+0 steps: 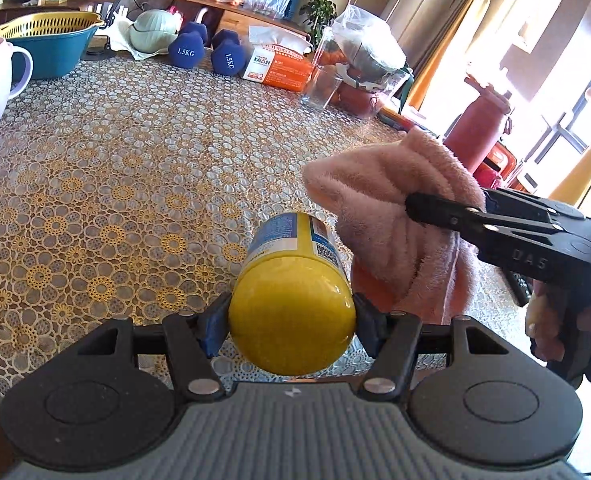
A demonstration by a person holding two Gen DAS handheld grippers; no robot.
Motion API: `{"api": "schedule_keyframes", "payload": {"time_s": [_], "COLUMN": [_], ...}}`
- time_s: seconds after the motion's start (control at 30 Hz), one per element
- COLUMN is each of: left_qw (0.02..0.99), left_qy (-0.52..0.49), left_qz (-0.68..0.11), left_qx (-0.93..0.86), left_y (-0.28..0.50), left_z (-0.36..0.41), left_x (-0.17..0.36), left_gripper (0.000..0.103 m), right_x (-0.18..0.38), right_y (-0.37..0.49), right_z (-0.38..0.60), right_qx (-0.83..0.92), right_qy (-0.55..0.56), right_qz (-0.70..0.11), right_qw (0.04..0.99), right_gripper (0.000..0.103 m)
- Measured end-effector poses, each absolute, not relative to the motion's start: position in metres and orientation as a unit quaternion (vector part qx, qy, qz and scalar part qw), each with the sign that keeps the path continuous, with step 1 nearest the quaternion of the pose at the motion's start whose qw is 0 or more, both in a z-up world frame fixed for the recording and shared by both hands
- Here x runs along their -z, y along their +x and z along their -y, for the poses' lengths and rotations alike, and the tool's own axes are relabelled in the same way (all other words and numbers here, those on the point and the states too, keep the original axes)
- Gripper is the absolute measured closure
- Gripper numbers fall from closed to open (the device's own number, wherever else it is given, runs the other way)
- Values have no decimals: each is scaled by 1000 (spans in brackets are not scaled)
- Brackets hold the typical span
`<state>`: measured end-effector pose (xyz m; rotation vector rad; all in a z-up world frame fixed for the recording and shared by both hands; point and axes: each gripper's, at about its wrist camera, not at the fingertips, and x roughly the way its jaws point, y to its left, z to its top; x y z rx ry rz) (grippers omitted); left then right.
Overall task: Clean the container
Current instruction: 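Rotate the bottle with the left tool while the right tool wipes its side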
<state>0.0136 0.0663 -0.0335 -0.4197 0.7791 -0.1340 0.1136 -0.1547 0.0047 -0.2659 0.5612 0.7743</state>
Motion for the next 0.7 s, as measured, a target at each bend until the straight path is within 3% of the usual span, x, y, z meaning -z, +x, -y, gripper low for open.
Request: {"api": "schedule_keyframes", "payload": {"time_s": [0.17,0.47,0.7], "left_qw": [890,898,928], "left_qy": [-239,-199,-73], "left_qz": [-381,-385,-360], "left_qx": [78,70,59], "left_y": [18,17,9], "left_z": [-69,-62,-45], "left_x": [33,30,25], "left_gripper": [40,41,41], "right_x": [-22,10,26], "right_y": [98,108,118], "right_z": [165,134,129], "right_qx": [-431,-407,-386], "right_qy": [-58,-72,-53], "right_qz": [-262,-279,-293], "right_qw": [862,867,873], "right_gripper": [62,62,62]}}
